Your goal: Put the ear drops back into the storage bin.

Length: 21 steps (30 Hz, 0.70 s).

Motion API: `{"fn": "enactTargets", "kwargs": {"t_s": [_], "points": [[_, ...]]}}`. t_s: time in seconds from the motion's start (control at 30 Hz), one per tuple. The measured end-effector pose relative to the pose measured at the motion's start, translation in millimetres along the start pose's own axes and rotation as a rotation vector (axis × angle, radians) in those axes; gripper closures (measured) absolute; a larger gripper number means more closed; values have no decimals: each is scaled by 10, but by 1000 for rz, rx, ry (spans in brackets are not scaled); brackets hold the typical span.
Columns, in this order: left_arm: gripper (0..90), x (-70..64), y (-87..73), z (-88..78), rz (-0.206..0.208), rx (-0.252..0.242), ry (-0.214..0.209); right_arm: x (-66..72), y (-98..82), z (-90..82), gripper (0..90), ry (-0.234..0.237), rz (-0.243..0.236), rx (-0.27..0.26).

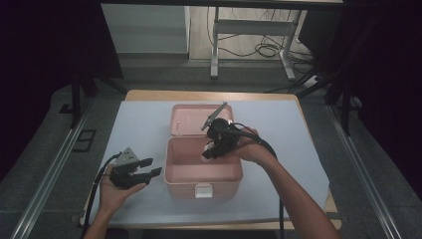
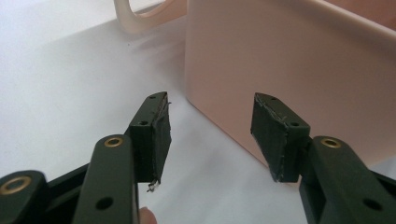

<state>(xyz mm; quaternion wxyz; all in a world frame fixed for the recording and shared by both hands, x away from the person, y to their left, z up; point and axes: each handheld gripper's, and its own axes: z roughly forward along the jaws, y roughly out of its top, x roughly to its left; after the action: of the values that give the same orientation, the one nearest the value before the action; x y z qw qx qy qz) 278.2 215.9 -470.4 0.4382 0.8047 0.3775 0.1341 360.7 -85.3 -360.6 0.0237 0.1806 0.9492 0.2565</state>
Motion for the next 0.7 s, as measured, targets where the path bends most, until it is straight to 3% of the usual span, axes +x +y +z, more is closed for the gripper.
{"fn": "enactTargets", "kwargs": {"t_s": [0.7], "points": [[478,-17,-3,12,8,4,-4,152,202,431,604,46,-48,69]]}}
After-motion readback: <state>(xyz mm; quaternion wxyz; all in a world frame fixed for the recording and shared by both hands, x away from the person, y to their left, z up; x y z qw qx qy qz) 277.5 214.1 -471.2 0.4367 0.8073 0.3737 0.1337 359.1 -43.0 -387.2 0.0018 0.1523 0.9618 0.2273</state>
